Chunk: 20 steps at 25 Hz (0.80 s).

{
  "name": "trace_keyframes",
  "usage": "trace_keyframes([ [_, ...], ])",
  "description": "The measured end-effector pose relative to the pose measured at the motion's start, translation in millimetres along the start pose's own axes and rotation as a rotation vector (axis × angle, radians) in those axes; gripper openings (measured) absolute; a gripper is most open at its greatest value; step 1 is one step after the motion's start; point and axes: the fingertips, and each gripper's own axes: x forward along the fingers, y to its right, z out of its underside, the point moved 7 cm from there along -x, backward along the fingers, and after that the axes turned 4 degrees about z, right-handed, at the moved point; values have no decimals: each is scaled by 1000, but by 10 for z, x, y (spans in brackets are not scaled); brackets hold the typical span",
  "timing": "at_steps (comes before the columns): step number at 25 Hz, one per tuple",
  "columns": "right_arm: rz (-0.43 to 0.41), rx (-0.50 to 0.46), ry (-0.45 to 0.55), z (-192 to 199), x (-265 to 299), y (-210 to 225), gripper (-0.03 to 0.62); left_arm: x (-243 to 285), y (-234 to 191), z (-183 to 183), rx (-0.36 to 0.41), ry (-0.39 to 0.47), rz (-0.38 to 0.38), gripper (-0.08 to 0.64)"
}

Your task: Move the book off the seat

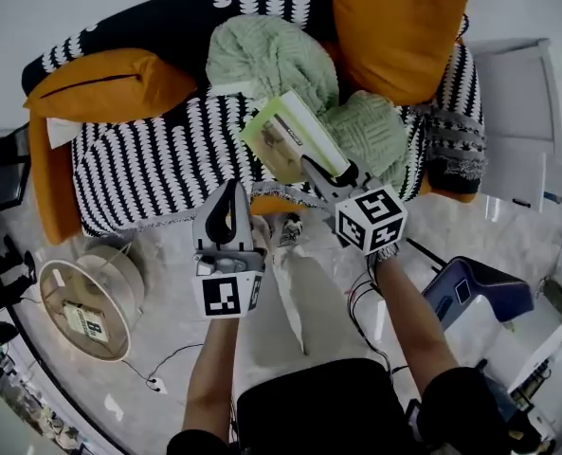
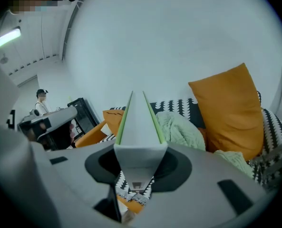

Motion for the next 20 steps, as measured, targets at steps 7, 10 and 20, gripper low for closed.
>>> trace_keyframes([
  [7, 20, 22, 52, -350, -623, -133, 149, -249, 276, -476, 10, 21, 12, 11],
  [10, 25, 30, 82, -514, -879, -208, 149, -323, 352, -669, 13, 35, 13, 11],
  [20, 3, 51, 172, -973, -1572, -494, 149, -555, 666, -1380, 44, 90, 25, 11],
])
